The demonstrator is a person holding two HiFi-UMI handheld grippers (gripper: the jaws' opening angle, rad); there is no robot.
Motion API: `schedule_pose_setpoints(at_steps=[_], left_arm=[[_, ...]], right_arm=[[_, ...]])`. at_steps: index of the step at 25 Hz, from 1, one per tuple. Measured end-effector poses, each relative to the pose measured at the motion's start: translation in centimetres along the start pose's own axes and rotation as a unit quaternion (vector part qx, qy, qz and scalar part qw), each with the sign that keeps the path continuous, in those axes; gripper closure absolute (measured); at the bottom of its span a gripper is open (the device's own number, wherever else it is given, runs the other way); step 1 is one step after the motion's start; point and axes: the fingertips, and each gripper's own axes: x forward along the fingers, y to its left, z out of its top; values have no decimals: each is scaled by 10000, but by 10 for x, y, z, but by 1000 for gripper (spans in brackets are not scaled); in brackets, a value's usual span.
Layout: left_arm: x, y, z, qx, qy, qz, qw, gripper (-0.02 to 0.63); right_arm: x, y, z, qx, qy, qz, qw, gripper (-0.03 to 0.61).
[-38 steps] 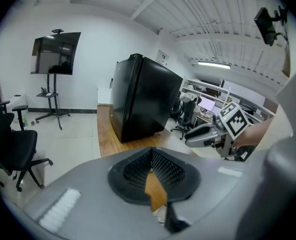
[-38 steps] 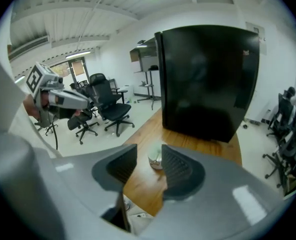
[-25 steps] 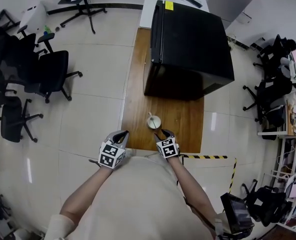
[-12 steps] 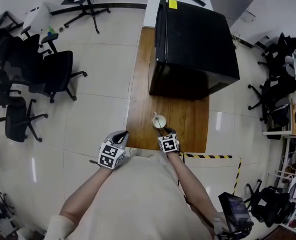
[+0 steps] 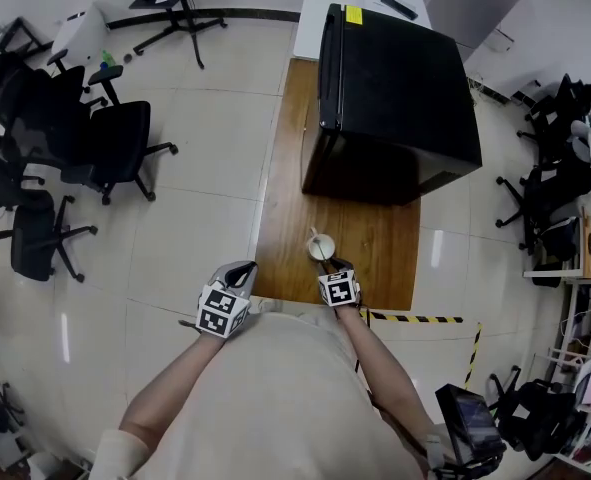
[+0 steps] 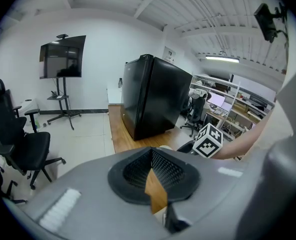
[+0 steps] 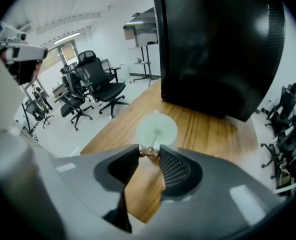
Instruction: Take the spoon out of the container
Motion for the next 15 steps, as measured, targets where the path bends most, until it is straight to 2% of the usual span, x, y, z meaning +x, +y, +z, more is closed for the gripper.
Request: schedule_pose_setpoints(at_steps=[9,15], left_arm=[[0,5,5,-19,-86,88,9999,617],[12,-11,14,-78,-88,-22,9999,617]], right_arm=[[-10,-4,9,77,-139,70,9998,451],[-32,-8,23,163,-345,233,9990,451]])
